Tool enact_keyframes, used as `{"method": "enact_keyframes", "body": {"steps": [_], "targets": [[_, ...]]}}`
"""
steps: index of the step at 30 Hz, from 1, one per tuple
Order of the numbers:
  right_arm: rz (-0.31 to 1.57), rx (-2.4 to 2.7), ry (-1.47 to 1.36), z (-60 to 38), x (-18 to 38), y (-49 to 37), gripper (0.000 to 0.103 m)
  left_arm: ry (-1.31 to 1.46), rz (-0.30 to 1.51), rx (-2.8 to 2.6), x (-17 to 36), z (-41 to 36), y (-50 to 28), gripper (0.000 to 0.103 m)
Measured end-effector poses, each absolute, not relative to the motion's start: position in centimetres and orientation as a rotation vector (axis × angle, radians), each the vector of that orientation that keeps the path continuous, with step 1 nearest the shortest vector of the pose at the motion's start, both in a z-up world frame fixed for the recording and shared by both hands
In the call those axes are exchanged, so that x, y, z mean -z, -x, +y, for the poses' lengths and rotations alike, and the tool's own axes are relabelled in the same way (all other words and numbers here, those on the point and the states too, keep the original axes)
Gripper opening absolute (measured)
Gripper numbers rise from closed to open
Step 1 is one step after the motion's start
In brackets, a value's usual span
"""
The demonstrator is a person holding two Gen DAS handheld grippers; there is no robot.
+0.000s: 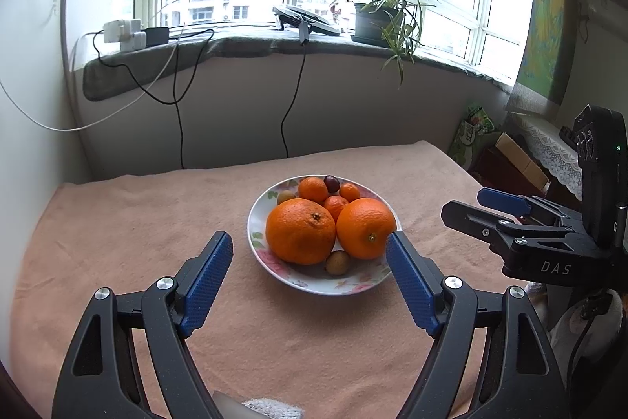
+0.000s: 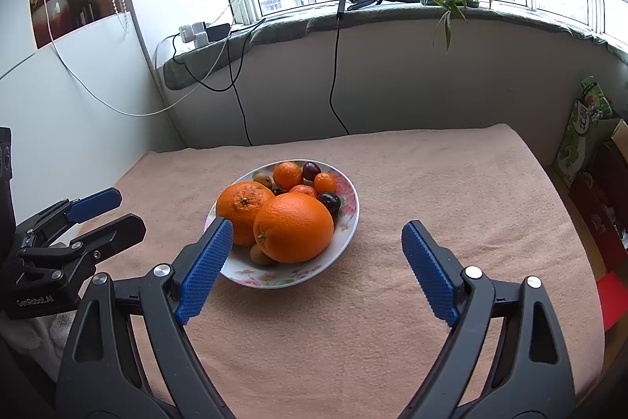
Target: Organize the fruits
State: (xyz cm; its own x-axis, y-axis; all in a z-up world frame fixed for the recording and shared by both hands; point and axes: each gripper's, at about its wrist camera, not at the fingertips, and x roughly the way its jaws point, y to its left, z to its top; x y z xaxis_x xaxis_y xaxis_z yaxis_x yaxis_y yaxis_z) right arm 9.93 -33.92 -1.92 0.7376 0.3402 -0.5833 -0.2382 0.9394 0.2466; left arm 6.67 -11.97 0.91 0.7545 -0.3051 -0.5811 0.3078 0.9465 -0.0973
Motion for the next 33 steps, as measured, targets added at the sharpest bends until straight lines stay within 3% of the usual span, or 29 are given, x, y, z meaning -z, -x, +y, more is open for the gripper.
{"method": "enact_keyframes", "body": {"steps": [33], "targets": [[0.687, -0.328, -0.183, -33.84, 2.31, -9.94, 0.09, -0.004, 0.634, 0.339, -0.98, -11.98, -6.54, 0.081]]}}
